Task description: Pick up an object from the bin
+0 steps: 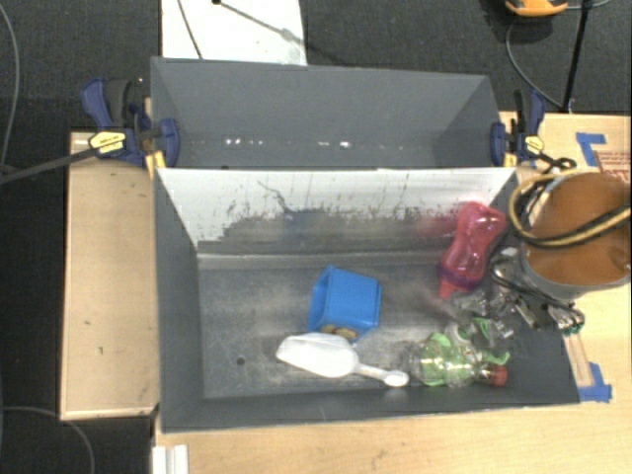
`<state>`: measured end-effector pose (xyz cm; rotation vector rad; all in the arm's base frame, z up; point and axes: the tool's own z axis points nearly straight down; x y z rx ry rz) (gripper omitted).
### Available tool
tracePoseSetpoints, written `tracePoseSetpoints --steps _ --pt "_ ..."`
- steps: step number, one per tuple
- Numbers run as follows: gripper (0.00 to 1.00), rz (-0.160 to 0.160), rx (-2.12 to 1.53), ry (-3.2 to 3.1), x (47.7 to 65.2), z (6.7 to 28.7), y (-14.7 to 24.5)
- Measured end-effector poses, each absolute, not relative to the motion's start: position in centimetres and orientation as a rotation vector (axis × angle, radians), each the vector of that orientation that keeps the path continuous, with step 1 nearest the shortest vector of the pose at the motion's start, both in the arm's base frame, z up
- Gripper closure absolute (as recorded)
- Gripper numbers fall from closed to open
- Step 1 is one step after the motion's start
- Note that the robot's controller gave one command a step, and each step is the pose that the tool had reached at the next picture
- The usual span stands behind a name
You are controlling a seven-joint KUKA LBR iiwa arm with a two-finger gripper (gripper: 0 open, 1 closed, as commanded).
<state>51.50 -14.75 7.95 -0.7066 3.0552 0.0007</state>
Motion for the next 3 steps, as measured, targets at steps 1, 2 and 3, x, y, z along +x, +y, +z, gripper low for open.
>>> tracePoseSetpoints --steps 1,2,3 --pt "1.00 0.001 -0.704 3.056 51.5 9.5 -14.7" --pt "1.00 -0.002 -0.701 3.057 51.5 10.8 -14.8" --pt "1.00 -0.001 -0.698 3.059 51.5 11.8 -14.8"
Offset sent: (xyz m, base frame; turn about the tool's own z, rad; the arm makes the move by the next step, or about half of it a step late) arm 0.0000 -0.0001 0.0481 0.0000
